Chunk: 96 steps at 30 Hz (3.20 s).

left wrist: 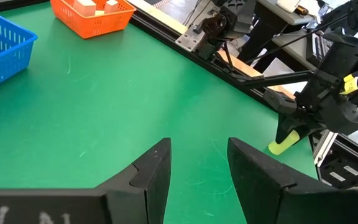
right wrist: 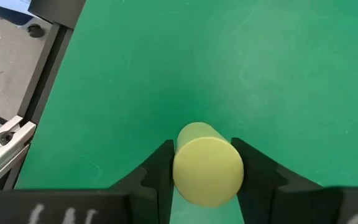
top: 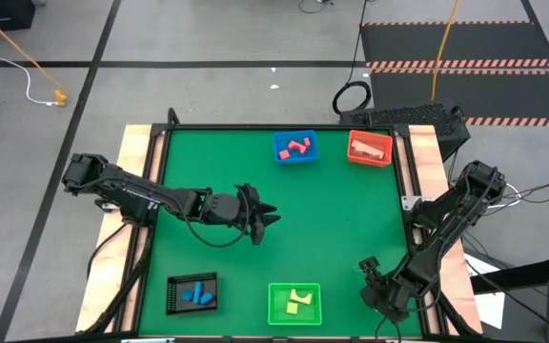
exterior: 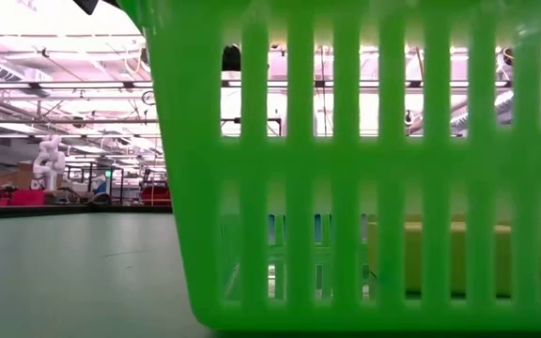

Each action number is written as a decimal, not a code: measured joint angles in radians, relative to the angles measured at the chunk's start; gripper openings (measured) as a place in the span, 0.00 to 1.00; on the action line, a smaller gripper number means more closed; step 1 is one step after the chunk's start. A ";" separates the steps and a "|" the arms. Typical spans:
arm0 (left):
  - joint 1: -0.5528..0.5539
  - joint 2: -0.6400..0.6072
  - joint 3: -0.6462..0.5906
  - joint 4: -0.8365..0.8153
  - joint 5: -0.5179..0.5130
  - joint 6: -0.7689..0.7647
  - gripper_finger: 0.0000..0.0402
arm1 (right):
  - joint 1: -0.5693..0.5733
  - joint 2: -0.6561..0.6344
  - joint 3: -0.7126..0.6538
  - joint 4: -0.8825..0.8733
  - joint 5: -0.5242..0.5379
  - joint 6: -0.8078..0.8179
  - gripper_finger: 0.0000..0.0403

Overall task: Sort & place blocks by color
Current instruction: Put the green block into the green bin, then return to Home Position

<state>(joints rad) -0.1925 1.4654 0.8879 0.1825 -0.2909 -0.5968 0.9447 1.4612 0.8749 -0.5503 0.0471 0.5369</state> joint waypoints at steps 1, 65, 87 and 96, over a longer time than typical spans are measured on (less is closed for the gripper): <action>0.000 0.000 0.000 0.000 0.000 0.000 0.40 | 0.000 0.000 0.000 0.000 0.000 0.000 0.28; -0.097 0.000 0.000 -0.037 0.032 0.039 0.40 | -0.299 0.312 -0.001 1.241 0.237 -0.141 0.62; -0.064 -0.415 -0.001 -0.518 0.106 0.250 0.40 | -0.361 -0.129 -0.064 0.653 0.473 -0.315 0.63; -0.073 -0.716 0.000 -0.717 0.110 0.201 0.40 | -0.369 -0.270 -0.308 0.838 0.473 -0.269 0.62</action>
<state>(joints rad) -0.2653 0.7495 0.8875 -0.5348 -0.1806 -0.3956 0.5755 1.1911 0.5671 0.2879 0.5198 0.2676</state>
